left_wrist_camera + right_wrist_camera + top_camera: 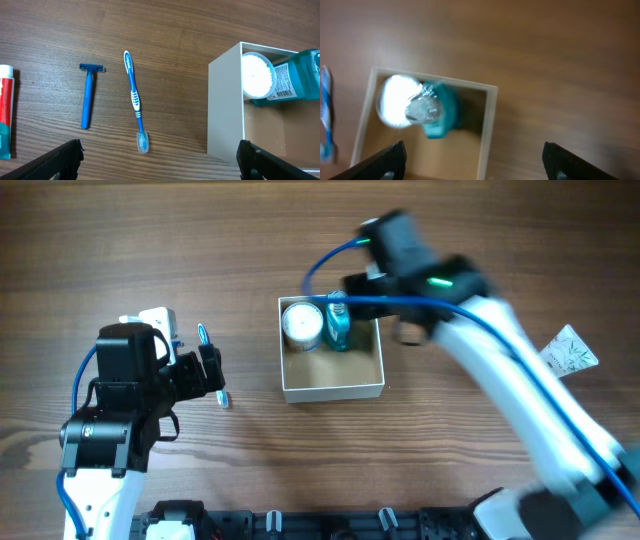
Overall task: Pack container
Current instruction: 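Lower the Listerine bottle into the box beside the tub, release, then grasp the white lotion tube with the right gripper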
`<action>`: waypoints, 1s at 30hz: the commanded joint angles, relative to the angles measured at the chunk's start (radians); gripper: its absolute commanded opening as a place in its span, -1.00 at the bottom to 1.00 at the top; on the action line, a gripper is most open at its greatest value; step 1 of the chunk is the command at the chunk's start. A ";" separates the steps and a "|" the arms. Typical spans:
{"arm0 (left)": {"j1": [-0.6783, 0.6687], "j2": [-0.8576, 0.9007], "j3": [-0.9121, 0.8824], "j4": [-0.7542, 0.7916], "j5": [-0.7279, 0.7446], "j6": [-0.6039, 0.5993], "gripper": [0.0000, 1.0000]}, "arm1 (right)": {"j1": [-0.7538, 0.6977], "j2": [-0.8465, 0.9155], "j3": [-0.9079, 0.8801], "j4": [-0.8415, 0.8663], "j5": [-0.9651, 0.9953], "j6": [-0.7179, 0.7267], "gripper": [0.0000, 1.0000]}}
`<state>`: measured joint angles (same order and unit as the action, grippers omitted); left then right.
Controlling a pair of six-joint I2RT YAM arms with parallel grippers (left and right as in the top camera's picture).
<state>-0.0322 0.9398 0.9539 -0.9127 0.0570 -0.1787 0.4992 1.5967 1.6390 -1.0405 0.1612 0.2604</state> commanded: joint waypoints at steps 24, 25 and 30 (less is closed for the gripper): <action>-0.005 0.003 0.022 0.010 -0.006 -0.013 1.00 | -0.914 -0.076 -0.081 -0.249 -0.111 -0.305 0.99; -0.005 0.003 0.022 0.011 -0.006 -0.013 1.00 | -0.914 -0.068 -0.090 -0.249 -0.111 -0.317 0.99; -0.005 0.003 0.022 0.018 -0.006 -0.013 0.99 | -0.914 -0.041 -0.140 -0.235 -0.109 -0.351 0.97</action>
<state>-0.0319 0.9398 0.9539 -0.9016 0.0570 -0.1791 -0.4114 1.5333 1.5383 -1.2831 0.0715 -0.0422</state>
